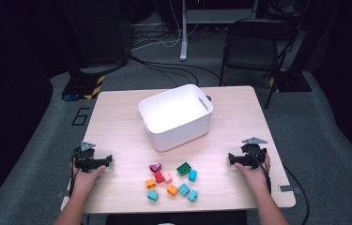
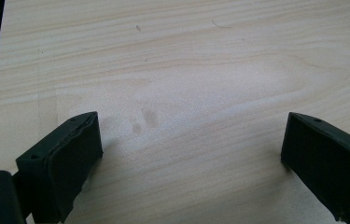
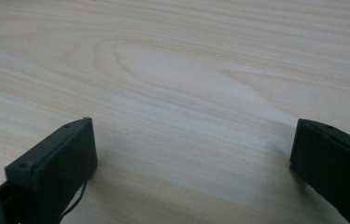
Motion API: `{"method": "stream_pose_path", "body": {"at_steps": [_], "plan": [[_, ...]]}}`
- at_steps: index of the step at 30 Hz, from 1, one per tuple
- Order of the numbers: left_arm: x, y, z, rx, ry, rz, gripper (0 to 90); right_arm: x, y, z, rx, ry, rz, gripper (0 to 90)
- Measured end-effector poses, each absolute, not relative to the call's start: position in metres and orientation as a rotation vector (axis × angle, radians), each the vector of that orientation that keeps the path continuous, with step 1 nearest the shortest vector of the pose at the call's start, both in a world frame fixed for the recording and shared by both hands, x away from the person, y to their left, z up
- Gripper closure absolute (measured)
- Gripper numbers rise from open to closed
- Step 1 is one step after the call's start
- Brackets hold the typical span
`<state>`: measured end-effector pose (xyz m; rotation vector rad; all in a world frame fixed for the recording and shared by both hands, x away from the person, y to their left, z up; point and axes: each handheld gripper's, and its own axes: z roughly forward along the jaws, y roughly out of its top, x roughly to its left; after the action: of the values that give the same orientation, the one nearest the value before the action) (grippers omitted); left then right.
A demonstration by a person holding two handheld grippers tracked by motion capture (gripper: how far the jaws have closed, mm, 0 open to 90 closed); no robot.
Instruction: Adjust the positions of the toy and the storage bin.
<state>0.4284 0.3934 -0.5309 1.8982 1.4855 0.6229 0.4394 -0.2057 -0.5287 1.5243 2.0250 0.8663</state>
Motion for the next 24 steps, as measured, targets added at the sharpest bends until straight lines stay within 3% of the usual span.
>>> {"method": "stream_pose_path", "body": {"at_steps": [11, 15, 24], "plan": [[0.4258, 0.3896, -0.5292, 1.884, 1.486, 0.643, 13.6, 0.4369, -0.2067, -0.5283, 1.492, 2.031, 0.885, 5.9], [0.4228, 0.3889, -0.5269, 1.896, 1.485, 0.628, 19.4, 0.4354, -0.2063, -0.5271, 1.489, 2.024, 0.891, 13.9], [0.4223, 0.3864, -0.5234, 1.914, 1.488, 0.608, 28.6, 0.4336, -0.2047, -0.5252, 1.499, 2.015, 0.897, 20.7]]}}
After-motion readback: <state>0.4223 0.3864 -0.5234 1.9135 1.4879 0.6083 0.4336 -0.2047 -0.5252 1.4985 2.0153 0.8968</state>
